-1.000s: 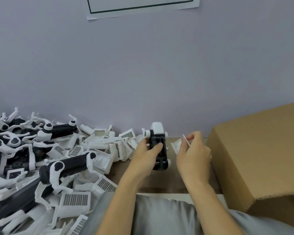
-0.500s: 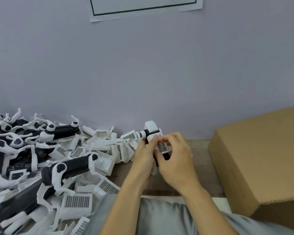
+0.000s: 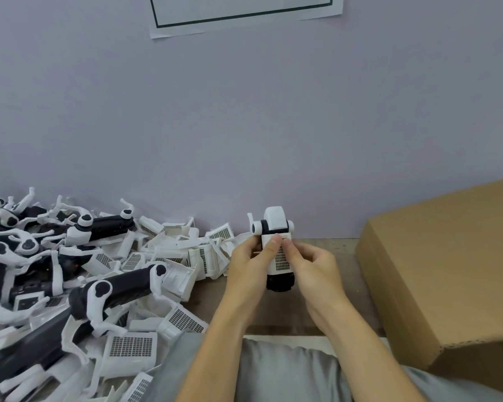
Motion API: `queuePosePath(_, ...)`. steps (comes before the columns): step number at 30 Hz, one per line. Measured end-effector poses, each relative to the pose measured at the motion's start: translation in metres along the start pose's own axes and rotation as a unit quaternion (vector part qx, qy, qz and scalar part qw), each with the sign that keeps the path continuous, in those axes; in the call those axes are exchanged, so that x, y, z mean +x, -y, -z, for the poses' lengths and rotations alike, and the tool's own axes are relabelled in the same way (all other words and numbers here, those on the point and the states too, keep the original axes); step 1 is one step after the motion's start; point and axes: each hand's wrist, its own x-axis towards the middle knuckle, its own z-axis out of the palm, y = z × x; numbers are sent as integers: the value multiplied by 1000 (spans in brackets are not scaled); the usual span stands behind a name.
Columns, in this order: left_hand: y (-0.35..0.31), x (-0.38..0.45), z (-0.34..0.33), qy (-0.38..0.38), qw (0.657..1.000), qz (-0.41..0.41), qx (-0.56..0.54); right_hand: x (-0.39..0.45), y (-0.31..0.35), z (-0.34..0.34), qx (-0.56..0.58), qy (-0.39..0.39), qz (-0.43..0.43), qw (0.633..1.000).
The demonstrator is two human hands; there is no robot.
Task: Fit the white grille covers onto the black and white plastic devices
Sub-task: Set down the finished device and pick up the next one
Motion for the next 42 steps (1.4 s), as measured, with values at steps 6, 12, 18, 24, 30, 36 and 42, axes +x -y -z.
queuePosePath(6,1,2,-3,-22,999,-24,27,3,-3,-1,-1,-60,16,998)
queuePosePath(12,5,1,-3,8,999,-7,46,2,-4,0,52,-73,7,996)
queuePosePath(18,5,4,0,-43,991,-53,113,2,-3,-2,-2,-72,19,997)
queuePosePath(24,5,6,0,-53,998,30,-13,-1,-2,1,6,0,17,1000)
queuePosePath(30,6,4,3,-23,996,-7,92,0,0,2,-32,-35,46,998)
queuePosePath(36,2,2,2,-76,997,14,12,-4,-1,-2,-57,-47,81,994)
queuePosePath(42,-2,4,4,-135,984,46,-103,-13,2,-11,-377,18,173,910)
